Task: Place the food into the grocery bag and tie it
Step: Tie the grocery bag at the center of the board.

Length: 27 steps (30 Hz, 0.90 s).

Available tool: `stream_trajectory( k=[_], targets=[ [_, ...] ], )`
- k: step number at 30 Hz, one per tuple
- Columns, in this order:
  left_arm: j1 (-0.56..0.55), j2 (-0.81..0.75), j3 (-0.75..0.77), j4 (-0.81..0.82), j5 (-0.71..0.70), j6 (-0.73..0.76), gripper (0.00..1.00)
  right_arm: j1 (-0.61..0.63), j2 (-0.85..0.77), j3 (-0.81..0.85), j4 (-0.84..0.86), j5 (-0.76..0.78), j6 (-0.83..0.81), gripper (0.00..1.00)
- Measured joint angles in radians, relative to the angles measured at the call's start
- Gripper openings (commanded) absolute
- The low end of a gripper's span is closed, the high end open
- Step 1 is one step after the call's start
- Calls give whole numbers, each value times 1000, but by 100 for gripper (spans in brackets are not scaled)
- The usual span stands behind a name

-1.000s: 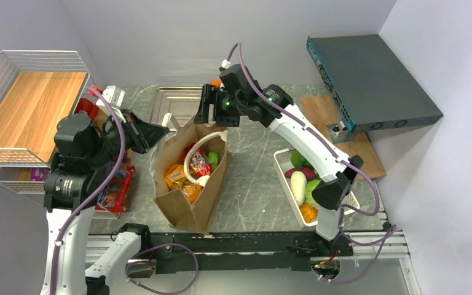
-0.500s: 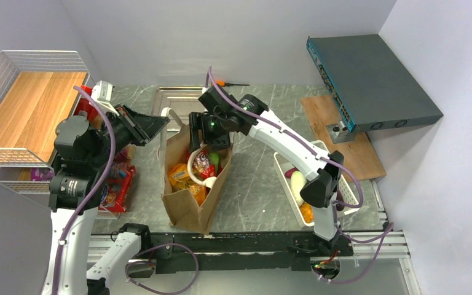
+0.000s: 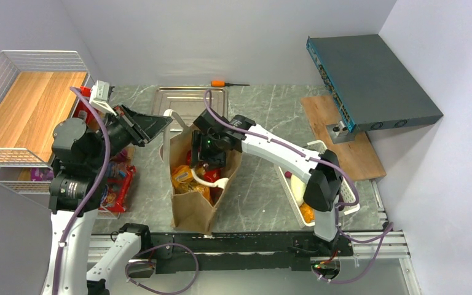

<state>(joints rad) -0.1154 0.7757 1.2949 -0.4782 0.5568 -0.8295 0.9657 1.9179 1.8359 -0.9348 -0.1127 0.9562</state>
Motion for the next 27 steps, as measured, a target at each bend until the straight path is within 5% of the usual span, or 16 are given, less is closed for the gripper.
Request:
stream_trajectory(
  k=[10,17,27],
  targets=[
    [0,-49,0,10,53,-53,0,113,24,167,-62,83,116,71],
    [0,-65,0,18,77,-75,0,135,0,47,-31,106,156,70],
    [0,-65,-13,47,89,-89,0,135,-14,37,-104,217,94,57]
  ],
)
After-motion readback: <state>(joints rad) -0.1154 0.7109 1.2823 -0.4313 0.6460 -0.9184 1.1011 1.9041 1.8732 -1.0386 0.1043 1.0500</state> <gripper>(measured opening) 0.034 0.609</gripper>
